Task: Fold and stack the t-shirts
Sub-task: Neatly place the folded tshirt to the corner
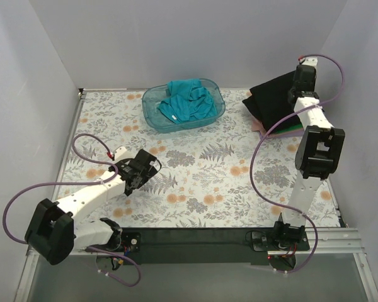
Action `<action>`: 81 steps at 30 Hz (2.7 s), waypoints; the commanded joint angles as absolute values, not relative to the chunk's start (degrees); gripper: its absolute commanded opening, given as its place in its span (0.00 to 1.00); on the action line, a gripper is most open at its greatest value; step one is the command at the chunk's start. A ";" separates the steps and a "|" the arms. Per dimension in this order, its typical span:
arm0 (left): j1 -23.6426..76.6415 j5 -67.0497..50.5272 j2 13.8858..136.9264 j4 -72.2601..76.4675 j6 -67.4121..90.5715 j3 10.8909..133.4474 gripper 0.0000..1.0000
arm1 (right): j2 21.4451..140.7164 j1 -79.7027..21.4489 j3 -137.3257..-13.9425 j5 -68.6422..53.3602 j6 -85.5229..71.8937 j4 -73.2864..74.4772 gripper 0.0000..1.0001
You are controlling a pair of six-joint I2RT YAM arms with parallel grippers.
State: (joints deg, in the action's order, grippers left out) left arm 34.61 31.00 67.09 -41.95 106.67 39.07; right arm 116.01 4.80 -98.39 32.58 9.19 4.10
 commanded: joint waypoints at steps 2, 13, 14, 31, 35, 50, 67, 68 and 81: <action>34.28 32.34 69.78 -40.78 106.61 42.01 0.98 | 121.98 8.61 -104.67 26.48 10.72 2.28 0.01; 34.28 30.24 77.08 -39.90 105.47 45.26 0.98 | 126.91 10.63 -105.03 14.51 9.14 3.86 0.41; 34.28 29.97 77.34 -39.73 105.38 45.26 0.98 | 126.65 10.63 -105.12 13.02 8.88 4.13 0.50; 34.28 28.48 71.28 -39.11 104.15 42.54 0.98 | 103.81 7.47 -82.90 6.24 4.49 0.53 0.98; 34.28 28.74 69.18 -39.81 103.89 42.28 0.98 | 102.75 7.03 -77.18 7.81 2.55 -1.14 0.98; 34.28 28.92 63.46 -41.66 103.89 40.52 0.98 | 106.18 4.13 -72.94 11.52 2.64 2.37 0.98; 34.28 29.62 50.29 -56.60 108.90 49.66 0.98 | 49.98 -5.70 -41.07 0.98 -17.99 13.18 0.99; 34.28 29.45 49.40 -57.38 108.90 49.40 0.98 | 47.31 -5.71 -36.87 -1.38 -19.15 14.75 0.98; 34.19 23.99 38.14 -55.71 110.65 42.36 0.98 | 19.08 -5.80 -20.56 -3.61 -23.73 18.80 0.99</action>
